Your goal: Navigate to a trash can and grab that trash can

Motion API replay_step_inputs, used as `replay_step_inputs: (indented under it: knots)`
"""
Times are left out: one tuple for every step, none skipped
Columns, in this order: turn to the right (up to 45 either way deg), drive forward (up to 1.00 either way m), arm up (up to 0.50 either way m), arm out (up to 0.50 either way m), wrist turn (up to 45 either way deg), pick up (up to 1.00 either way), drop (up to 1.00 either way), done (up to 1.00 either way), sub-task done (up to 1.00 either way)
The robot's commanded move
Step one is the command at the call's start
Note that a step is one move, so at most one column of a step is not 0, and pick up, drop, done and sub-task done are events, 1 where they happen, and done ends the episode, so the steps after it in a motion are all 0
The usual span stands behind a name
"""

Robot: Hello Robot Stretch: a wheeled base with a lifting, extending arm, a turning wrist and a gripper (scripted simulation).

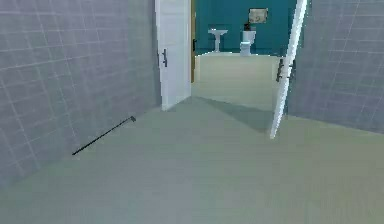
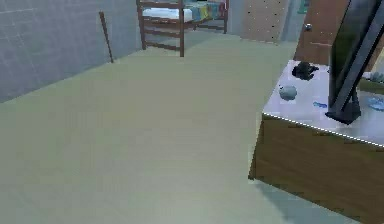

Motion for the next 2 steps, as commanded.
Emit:
replay_step_inputs:
  knots:
    - [45.0, 0.0, 0.0, 0.0, 0.0, 0.0, 0.0, 0.0, 0.0]
    - [45.0, 0.0, 0.0, 0.0, 0.0, 0.0, 0.0, 0.0, 0.0]
